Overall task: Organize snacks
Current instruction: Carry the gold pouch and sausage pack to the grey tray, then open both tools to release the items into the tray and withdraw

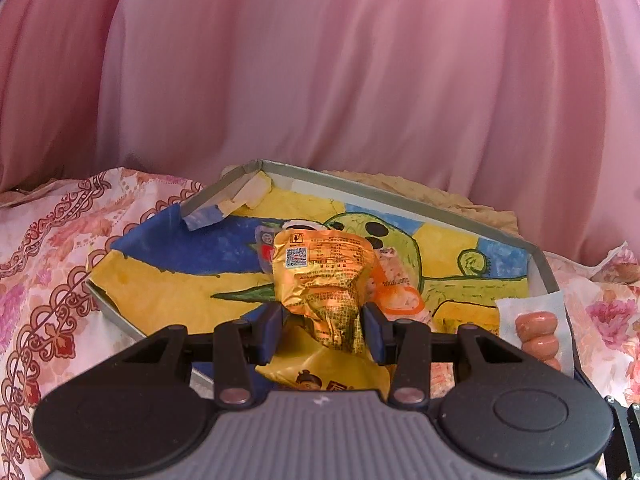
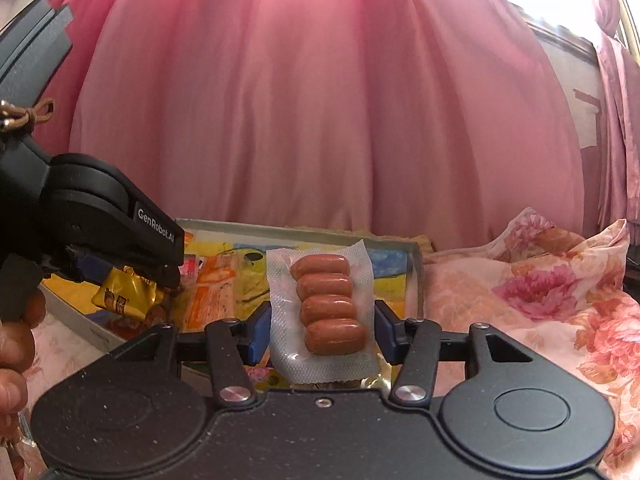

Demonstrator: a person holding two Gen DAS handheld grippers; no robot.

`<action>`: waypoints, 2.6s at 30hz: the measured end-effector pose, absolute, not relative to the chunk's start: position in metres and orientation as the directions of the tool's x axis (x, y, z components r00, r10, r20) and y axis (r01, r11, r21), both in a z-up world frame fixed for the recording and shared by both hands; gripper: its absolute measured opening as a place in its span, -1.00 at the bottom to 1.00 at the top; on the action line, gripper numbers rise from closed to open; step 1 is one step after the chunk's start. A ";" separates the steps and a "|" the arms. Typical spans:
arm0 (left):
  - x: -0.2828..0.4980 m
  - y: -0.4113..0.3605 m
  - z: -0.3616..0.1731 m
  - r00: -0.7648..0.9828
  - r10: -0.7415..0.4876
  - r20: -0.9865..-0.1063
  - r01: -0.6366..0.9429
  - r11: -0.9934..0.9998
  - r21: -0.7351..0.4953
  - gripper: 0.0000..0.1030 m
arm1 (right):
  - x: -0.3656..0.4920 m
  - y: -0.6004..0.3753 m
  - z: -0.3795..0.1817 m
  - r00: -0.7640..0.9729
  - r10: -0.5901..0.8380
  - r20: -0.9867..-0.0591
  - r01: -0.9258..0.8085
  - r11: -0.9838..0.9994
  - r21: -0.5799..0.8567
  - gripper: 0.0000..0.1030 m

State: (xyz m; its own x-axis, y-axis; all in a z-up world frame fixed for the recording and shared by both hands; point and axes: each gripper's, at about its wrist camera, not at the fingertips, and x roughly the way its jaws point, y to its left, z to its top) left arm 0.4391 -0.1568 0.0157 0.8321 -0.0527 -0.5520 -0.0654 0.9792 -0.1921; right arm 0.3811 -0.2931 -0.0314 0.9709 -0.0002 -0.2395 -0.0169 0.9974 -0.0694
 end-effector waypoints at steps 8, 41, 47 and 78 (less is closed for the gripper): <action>0.441 -0.159 0.012 0.827 -0.043 -0.560 -0.073 0.981 -0.182 -0.03 | 0.385 -0.296 -0.033 0.966 -0.006 -0.260 -0.010 0.998 -0.061 0.10; 0.394 -0.122 0.048 0.919 0.067 -0.388 -0.167 0.959 -0.231 0.99 | 0.358 -0.297 -0.001 0.988 -0.021 -0.155 0.014 0.999 -0.048 0.99; 0.361 -0.104 0.065 0.929 0.115 -0.351 -0.205 0.952 -0.229 0.99 | 0.331 -0.298 0.021 0.990 -0.028 -0.138 0.025 0.999 -0.020 0.99; 0.153 -0.057 0.053 0.928 0.174 -0.330 -0.211 0.974 -0.080 0.99 | 0.148 -0.257 0.043 0.996 0.010 -0.093 -0.006 0.999 0.037 0.99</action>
